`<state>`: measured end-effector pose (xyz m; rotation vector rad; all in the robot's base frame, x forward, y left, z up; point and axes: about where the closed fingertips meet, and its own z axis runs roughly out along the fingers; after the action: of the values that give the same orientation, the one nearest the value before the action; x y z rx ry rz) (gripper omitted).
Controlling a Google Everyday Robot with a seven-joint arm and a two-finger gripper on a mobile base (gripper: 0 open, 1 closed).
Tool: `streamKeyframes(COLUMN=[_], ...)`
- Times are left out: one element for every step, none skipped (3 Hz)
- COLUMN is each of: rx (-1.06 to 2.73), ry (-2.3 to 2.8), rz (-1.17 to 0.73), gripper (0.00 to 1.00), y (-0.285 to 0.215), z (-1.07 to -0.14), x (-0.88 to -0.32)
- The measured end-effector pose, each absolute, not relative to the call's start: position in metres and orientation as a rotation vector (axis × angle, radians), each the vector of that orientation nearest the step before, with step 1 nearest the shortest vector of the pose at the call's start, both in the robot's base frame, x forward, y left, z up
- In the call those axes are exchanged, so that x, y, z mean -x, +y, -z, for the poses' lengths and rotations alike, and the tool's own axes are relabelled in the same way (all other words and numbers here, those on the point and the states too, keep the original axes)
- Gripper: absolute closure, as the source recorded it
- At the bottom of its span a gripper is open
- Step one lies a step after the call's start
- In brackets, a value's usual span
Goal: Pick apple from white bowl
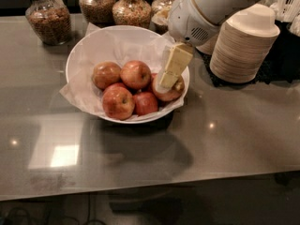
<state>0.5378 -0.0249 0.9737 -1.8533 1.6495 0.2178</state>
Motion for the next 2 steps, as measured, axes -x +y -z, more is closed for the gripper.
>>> streamKeyframes(rx=[1.840,1.838], ry=[1.618,1.601], rz=[-0.245,-0.275], gripper=[0.06,0.21], y=[-0.0177,-0.0126], z=[-0.9744,-0.9720], x=[-0.5397,-0.5432])
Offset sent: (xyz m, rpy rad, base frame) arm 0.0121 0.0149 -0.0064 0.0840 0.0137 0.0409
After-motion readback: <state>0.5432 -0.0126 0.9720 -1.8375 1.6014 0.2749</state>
